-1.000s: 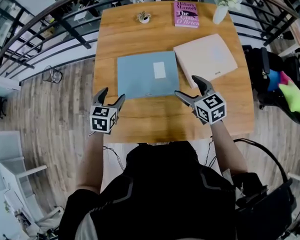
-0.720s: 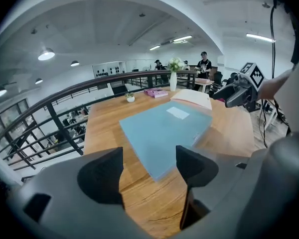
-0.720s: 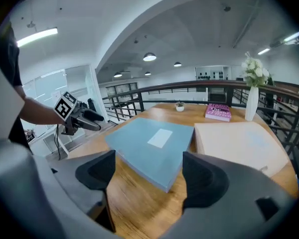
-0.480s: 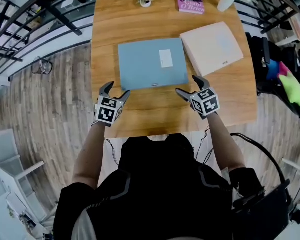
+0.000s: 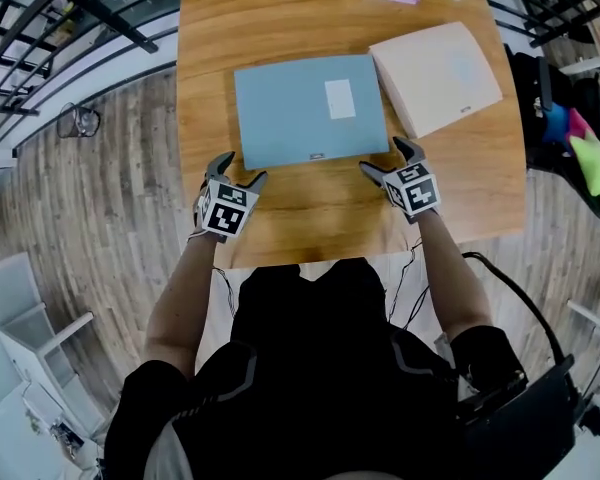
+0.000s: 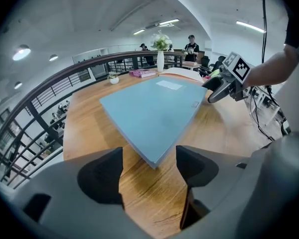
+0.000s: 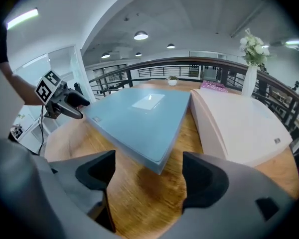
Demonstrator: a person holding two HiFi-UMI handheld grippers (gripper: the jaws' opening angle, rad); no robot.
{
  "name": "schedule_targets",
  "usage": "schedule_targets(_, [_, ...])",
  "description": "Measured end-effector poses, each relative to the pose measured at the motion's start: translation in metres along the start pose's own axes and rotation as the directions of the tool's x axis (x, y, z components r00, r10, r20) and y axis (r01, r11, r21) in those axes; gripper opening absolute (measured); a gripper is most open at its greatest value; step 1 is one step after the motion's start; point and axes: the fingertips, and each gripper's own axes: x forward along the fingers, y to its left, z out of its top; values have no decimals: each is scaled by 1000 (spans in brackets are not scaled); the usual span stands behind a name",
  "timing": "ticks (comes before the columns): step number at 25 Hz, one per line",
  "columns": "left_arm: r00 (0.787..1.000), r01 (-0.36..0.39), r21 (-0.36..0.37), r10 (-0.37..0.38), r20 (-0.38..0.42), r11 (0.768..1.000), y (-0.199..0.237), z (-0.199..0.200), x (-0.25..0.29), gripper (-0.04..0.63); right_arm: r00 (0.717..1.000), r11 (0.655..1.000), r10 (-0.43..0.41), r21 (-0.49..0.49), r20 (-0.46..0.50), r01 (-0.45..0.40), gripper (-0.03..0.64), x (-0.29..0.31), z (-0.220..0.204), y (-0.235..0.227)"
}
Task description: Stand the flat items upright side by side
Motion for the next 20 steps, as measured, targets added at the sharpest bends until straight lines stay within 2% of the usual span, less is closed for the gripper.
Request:
schedule_targets(8, [999, 49, 24, -48, -17, 999, -4, 3, 14, 334, 1000, 999, 12, -47, -11, -12, 393, 16, 1, -3])
schedule_targets(12, [997, 76, 34, -77, 3, 996, -6, 8, 16, 333, 999, 997, 36, -63, -16, -37, 380, 21, 1, 0])
schedule_targets(20, [999, 47, -40, -48, -9, 998, -3, 4, 18, 331, 999, 994, -13, -107, -33, 10, 364, 9, 20, 4])
